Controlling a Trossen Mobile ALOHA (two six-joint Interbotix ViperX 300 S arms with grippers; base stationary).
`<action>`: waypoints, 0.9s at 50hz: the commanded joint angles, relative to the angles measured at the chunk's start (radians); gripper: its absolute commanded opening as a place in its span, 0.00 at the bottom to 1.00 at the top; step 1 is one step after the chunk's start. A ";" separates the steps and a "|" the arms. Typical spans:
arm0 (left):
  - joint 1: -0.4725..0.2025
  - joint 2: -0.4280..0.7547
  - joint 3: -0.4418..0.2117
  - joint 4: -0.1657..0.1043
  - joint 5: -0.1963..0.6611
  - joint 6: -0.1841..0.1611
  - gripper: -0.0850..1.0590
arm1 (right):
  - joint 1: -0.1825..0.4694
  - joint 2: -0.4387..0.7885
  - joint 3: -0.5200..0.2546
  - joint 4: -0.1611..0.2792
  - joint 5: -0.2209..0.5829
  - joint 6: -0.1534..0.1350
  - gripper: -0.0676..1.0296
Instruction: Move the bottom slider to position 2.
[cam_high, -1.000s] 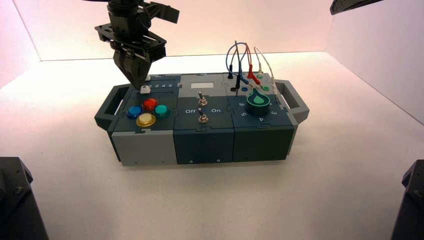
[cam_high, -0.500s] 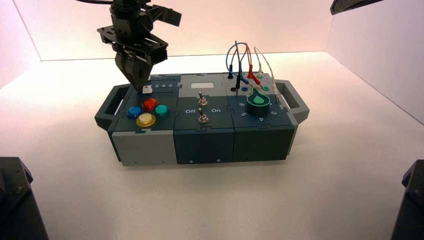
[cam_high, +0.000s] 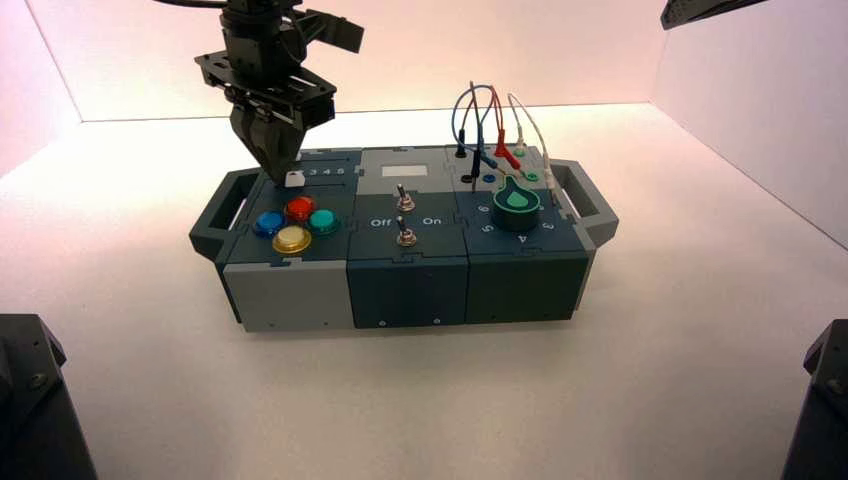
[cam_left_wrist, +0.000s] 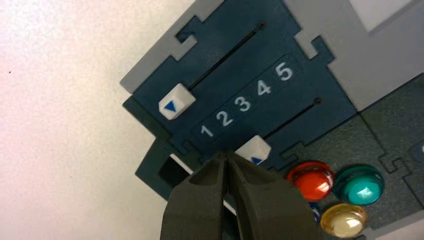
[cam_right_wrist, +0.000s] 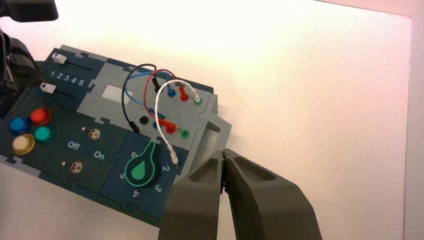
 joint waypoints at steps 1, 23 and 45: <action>0.037 -0.021 -0.002 0.014 0.012 0.003 0.05 | -0.005 0.002 -0.020 -0.002 -0.009 0.000 0.04; -0.011 -0.209 0.011 0.000 0.167 -0.021 0.05 | -0.005 -0.002 -0.023 0.002 0.005 0.000 0.04; -0.109 -0.276 0.043 -0.012 0.230 -0.092 0.05 | -0.005 0.014 -0.025 0.008 0.011 0.002 0.04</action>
